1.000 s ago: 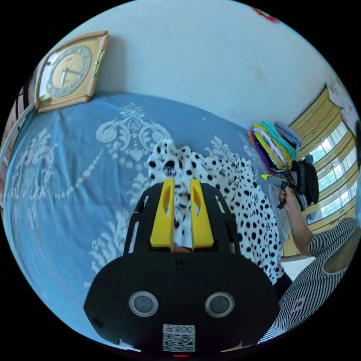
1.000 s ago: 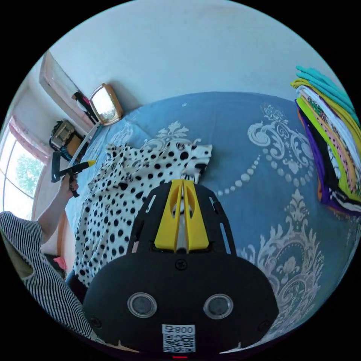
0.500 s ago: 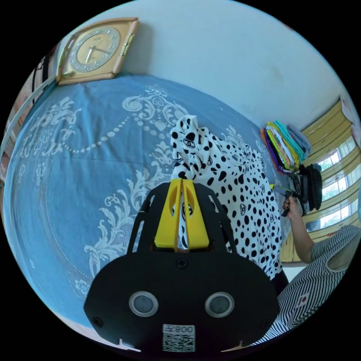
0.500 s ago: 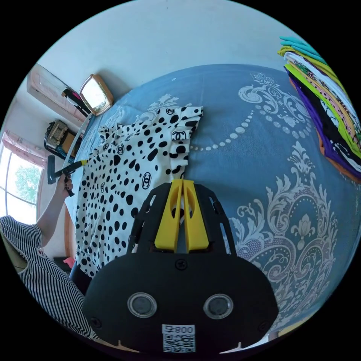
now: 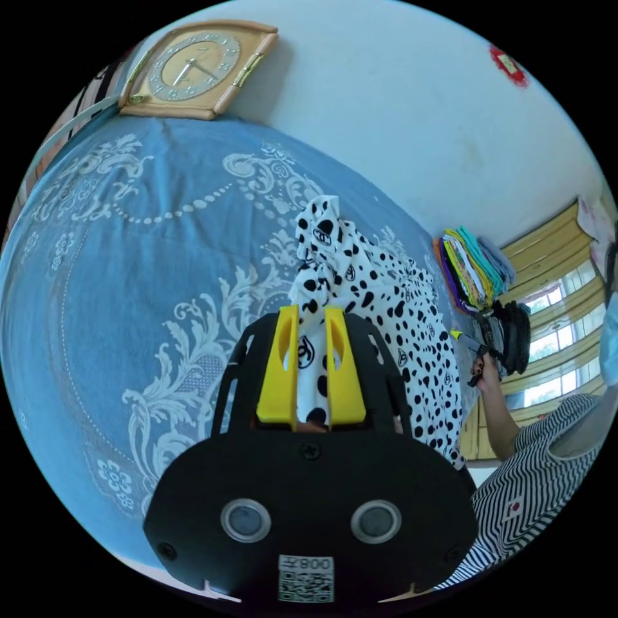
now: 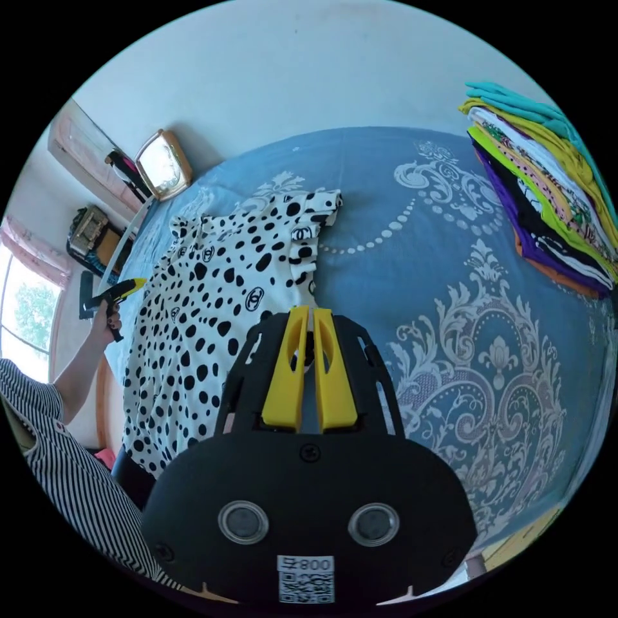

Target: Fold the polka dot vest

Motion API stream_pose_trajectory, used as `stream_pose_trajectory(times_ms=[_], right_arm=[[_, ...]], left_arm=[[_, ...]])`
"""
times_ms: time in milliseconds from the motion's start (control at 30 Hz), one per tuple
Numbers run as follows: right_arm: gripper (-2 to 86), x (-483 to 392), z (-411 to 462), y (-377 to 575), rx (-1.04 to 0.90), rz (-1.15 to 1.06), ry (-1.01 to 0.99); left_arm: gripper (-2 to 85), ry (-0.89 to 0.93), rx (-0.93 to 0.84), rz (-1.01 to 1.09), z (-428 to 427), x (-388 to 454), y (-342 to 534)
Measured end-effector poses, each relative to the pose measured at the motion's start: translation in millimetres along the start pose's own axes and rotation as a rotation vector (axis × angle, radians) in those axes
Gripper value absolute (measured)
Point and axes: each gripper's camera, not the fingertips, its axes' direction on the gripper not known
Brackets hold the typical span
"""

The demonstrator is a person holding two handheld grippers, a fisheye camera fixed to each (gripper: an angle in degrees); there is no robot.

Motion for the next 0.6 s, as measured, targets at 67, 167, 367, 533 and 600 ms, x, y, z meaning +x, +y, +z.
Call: stream_pose_trajectory(times_ms=[67,167,367,533,600], right_arm=[[0.8,-1,4,2,-0.025,0.025,-0.026],[0.9,-8,-9,-5,0.026,0.02,-0.019],[0.8,-56,8,-67,-0.001,-0.208,-0.018],[0.3,-84,42,-90,-0.129,-0.339,-0.033],[0.2,-85,54,-84,-0.189,-0.351,0.008]], left_arm=[[6.5,-0.013,-0.011,0.034,6,16,-2],[6.5,0.036,0.011,0.154,13,50,-19],[4.1,-0.043,-0.101,0.312,76,111,-87],[1.0,-0.203,-0.13,0.304,120,121,-123],[0.7,-0.197,-0.101,0.299,122,120,-130]])
